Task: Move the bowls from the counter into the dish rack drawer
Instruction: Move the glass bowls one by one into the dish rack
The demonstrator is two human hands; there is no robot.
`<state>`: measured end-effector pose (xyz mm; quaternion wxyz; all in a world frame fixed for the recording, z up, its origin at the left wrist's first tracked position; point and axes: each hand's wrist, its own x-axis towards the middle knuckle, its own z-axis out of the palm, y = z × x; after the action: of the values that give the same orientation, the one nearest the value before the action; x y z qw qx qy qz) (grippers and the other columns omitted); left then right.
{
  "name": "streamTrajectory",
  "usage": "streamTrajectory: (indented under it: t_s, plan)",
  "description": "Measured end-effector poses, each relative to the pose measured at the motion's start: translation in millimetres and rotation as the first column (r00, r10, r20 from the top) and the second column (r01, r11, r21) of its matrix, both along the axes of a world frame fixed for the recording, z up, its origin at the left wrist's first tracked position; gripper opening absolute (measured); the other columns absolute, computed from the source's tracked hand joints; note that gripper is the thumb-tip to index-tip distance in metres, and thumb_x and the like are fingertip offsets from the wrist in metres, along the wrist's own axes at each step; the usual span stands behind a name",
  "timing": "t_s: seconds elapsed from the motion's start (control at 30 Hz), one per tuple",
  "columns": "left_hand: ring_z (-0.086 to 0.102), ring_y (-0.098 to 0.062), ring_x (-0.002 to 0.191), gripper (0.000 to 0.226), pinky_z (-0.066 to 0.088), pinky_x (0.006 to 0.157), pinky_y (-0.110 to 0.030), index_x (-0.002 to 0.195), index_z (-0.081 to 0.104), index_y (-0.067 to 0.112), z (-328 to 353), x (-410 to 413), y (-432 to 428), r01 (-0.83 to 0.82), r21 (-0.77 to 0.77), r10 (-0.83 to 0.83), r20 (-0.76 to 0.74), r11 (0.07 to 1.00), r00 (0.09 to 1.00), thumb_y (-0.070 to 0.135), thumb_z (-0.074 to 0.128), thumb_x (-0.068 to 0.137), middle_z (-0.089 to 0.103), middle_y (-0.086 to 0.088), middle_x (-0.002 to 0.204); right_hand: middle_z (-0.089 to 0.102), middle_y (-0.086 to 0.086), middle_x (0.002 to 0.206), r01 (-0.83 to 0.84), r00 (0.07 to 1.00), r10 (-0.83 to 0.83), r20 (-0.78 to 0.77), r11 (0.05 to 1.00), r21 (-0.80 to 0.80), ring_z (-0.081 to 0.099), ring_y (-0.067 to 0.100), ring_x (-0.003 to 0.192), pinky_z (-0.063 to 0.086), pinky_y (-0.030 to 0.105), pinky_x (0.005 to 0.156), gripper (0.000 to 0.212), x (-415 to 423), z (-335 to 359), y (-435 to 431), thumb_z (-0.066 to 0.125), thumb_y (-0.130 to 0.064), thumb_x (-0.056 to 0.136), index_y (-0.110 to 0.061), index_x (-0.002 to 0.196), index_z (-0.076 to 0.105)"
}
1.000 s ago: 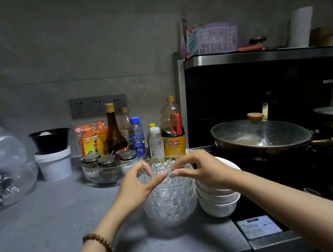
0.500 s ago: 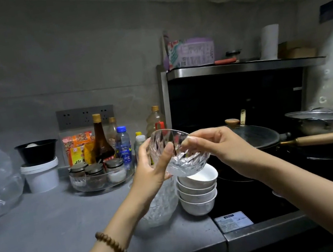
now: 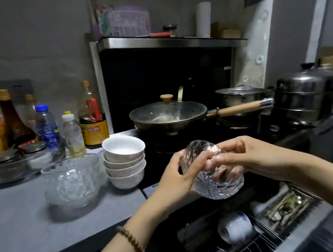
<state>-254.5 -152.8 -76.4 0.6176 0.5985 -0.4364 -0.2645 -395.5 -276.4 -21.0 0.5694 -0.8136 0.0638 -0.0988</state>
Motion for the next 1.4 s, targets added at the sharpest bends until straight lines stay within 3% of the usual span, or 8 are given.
streamTrajectory:
  t_s: [0.13,0.3,0.6,0.73,0.93,1.07,1.13,1.4]
  plan:
    - [0.065,0.008,0.069,0.009,0.056,0.063,-0.02,0.087,0.058,0.035,-35,-20,-30,0.128,0.128,-0.121,-0.063,0.984,0.991,0.042,0.053,0.088,0.069,0.018,0.077,0.072,0.009,0.101,0.076,0.993,-0.067,-0.095,0.992,0.098,0.069,0.014,0.083,0.055,0.019,0.066,0.023,-21,-36,-24,0.061,-0.018,0.081,-0.011,0.1,0.072]
    - [0.07,-0.007,0.093,0.073,0.06,0.074,-0.029,0.127,0.047,0.033,-104,-19,-66,0.201,0.303,-0.157,-0.162,0.932,0.974,0.074,0.054,0.067,0.063,0.007,0.12,0.074,0.001,0.096,0.185,0.958,-0.145,-0.249,0.971,0.148,0.069,0.014,0.089,0.053,0.018,0.07,0.026,-25,-96,-51,0.061,-0.02,0.085,-0.006,0.106,0.07]
    - [0.058,-0.011,0.109,0.073,0.048,0.099,-0.037,0.132,0.045,0.027,-209,-13,-102,0.194,0.486,-0.094,-0.223,0.852,0.97,0.072,0.046,0.074,0.057,0.003,0.128,0.075,0.005,0.1,0.402,0.863,-0.23,-0.45,0.852,0.335,0.072,0.011,0.08,0.055,0.015,0.061,0.02,-13,-199,-90,0.063,-0.016,0.085,-0.008,0.102,0.071]
    - [0.046,-0.01,0.122,0.065,0.038,0.098,-0.022,0.139,0.037,0.022,-245,-2,-102,0.139,0.523,-0.124,-0.064,0.841,0.99,0.057,0.047,0.085,0.043,0.006,0.142,0.076,0.001,0.086,0.504,0.806,-0.263,-0.53,0.774,0.384,0.071,0.007,0.067,0.055,0.013,0.054,0.016,-4,-238,-107,0.06,-0.012,0.088,-0.005,0.101,0.068]
    - [0.015,-0.02,0.144,0.076,0.011,0.119,-0.04,0.145,0.027,0.027,-293,16,-91,-0.034,0.685,-0.335,0.398,0.727,0.854,0.065,0.047,0.082,0.03,-0.001,0.153,0.072,-0.002,0.06,0.581,0.716,-0.238,-0.656,0.724,0.372,0.065,0.005,0.048,0.051,0.015,0.043,0.009,16,-289,-128,0.059,-0.009,0.089,-0.006,0.086,0.067]
    - [0.003,-0.019,0.147,0.109,-0.007,0.117,-0.042,0.146,0.024,0.026,-312,19,-85,-0.042,0.743,-0.424,0.426,0.668,0.799,0.088,0.024,0.057,0.027,0.001,0.155,0.072,0.004,0.068,0.611,0.626,-0.212,-0.751,0.731,0.304,0.064,0.014,0.058,0.056,0.025,0.057,0.008,32,-321,-139,0.061,-0.009,0.087,-0.004,0.087,0.067]
    - [0.002,-0.018,0.147,0.118,-0.011,0.116,-0.042,0.146,0.023,0.026,-325,21,-84,-0.047,0.744,-0.447,0.45,0.667,0.774,0.093,0.016,0.05,0.029,0.001,0.154,0.07,0.004,0.066,0.602,0.581,-0.189,-0.792,0.754,0.261,0.063,0.014,0.054,0.054,0.024,0.051,0.009,39,-332,-142,0.059,-0.01,0.089,-0.005,0.085,0.065]
    - [0.008,-0.014,0.146,0.111,-0.018,0.114,-0.043,0.138,0.04,0.028,-335,18,-88,-0.102,0.735,-0.466,0.525,0.671,0.712,0.091,0.015,0.049,0.046,0.005,0.144,0.063,-0.005,0.049,0.545,0.511,-0.083,-0.855,0.801,0.248,0.055,0.005,0.04,0.045,0.017,0.038,0.019,56,-358,-133,0.054,-0.014,0.092,-0.009,0.075,0.06]
